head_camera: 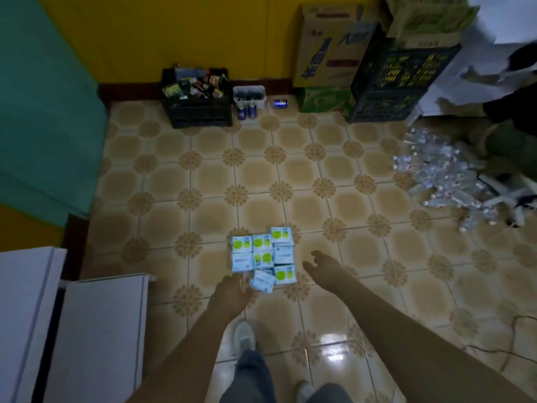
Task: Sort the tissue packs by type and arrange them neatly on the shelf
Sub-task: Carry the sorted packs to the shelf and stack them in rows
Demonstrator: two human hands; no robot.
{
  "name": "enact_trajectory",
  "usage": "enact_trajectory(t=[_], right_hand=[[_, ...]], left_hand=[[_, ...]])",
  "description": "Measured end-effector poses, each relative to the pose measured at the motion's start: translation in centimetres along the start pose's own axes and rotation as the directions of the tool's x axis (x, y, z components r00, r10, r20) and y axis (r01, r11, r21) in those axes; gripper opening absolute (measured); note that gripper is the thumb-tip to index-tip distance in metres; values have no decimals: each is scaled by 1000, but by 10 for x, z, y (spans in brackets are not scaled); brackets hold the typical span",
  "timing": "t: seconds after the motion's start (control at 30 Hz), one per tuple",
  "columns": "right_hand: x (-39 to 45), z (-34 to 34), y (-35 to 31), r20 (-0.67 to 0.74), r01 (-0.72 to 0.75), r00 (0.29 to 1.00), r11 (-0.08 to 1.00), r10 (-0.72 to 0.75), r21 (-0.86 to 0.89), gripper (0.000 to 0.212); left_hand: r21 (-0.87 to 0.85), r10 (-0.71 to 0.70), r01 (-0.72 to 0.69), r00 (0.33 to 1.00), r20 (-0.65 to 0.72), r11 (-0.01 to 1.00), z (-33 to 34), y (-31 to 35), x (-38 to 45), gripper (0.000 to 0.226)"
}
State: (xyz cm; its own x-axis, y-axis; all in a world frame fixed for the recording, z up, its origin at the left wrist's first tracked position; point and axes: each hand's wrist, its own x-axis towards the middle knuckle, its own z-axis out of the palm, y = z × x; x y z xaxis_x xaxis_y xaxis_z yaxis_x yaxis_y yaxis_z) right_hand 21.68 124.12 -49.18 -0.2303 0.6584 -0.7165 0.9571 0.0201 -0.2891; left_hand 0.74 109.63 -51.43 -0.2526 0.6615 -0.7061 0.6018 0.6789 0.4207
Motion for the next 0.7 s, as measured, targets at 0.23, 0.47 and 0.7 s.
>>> enact_trajectory(t=[0.23,0.47,0.7], right_hand=[[113,99,18,145,-11,989,998,20,-64,57],[275,236,70,185,128,979,960,-83,-247,61],[452,372,134,80,181,983,807,-164,-563,80]], left_hand=[[-147,-190,205,976,109,968,56,-64,121,57],[-250,-283,324,941,187,912,180,-143,275,60],[-569,-355,333,932,75,752,331,-204,479,39]])
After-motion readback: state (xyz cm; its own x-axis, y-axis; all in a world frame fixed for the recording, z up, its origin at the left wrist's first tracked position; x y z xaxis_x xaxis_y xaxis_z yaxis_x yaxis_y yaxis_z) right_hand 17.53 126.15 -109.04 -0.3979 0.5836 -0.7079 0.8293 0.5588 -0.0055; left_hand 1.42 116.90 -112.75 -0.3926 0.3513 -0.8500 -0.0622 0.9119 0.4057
